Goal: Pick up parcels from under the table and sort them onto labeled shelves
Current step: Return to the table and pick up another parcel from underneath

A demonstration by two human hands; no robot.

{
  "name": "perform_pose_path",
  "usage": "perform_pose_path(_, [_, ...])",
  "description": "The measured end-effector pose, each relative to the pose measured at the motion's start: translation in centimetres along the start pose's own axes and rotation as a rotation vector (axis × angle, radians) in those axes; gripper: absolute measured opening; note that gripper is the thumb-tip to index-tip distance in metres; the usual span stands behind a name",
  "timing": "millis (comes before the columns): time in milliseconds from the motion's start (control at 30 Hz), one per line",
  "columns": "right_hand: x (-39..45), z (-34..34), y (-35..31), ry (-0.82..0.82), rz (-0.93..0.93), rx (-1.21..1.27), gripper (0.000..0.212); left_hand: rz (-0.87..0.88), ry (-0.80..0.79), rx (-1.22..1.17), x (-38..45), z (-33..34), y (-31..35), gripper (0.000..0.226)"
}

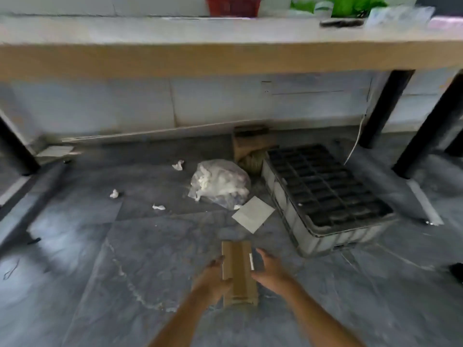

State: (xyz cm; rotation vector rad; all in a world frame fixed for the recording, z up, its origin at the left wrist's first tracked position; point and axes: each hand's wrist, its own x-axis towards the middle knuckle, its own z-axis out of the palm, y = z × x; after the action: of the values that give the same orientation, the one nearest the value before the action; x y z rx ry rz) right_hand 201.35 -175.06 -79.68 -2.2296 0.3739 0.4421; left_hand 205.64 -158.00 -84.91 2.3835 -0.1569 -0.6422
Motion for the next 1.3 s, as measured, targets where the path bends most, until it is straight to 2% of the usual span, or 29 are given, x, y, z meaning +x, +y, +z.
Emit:
perform_pose_path(200, [7.3, 6.6, 7.7, 0.013, 0.045, -0.029, 0.085, -0.067, 0.011, 0.004, 6.7, 5.2, -5.3, 0.081])
perform_pose_path(333, [8.7, 8.5, 10.1, -0.003, 0.147, -0.009, 0.087, -0.157, -0.081, -0.103, 7.8, 7.2, -7.0, 0.086])
perform_pose_path(433, [9.0, 9.1, 11.1, -0.024, 0.19, 0.028, 0.077, -0.197, -0.095, -0.198, 8.0, 8.4, -7.3, 0.084])
perform_pose_path(633, [10.5, 10.3, 10.8, 0.015, 0.154, 0.19, 0.047, -0.184, -0.05, -0.286, 9.8, 9.0, -6.9, 0.06])
perform_pose_path(800, [8.8, 8.4, 8.1, 0.065, 0.136, 0.224, 0.047, -0.161, 0.043, -0.408, 7.7, 6.7, -4.8, 0.062])
perform_pose_path(1000, [1.4, 2.6, 2.0, 0.088, 0.14, 0.283, 0.04, -0.165, 0.067, -0.456, -0.2, -0.1, 1.3, 0.047])
perform_pose_path(1200, [-9.5, -5.1, -6.9, 0.128, 0.159, 0.402, 0.036, -0.115, 0.027, -0.343, -10.4, -9.4, 10.5, 0.05])
perform_pose_path(1300, [-15.6, -9.1, -11.8, 0.071, 0.16, 0.423, 0.037, -0.113, -0.002, -0.3, -16.6, -14.2, 15.2, 0.051])
